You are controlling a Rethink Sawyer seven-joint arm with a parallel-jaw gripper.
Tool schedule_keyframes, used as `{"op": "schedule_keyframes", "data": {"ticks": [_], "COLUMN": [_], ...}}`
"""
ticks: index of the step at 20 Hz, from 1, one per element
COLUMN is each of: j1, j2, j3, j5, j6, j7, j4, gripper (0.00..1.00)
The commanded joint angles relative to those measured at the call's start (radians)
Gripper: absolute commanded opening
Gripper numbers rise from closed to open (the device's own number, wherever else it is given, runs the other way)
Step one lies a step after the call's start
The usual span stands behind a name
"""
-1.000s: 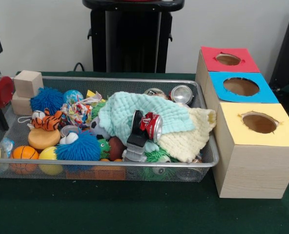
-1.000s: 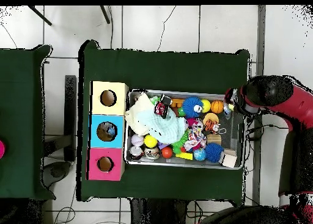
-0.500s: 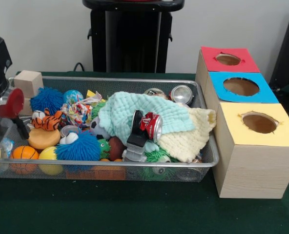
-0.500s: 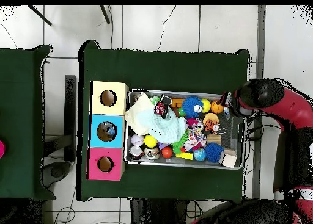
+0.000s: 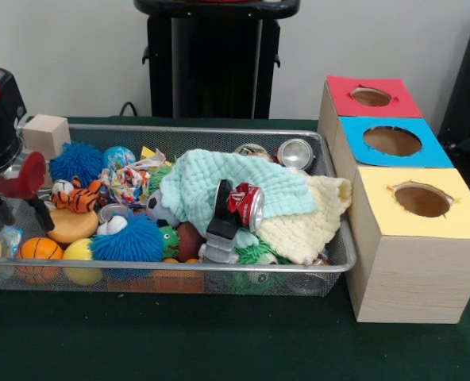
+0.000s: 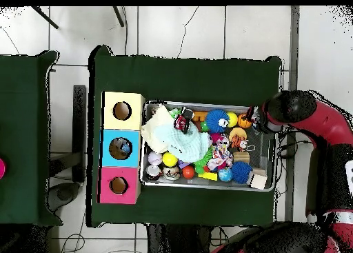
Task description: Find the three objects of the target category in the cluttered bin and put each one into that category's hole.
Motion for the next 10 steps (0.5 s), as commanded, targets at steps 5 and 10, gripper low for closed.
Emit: {"op": "schedule_keyframes", "data": {"ticks": [5,10], "j1": [-0.022,-0.039], "j2": [0.011,0.033], "j3": [0.064,0.068], "j5": [-0.003,-0.009], "j6": [-0.010,-0.014], "j7": [-0.118,-0.139], "j4": [0.104,0.074], "gripper": [1.00,1.00]}}
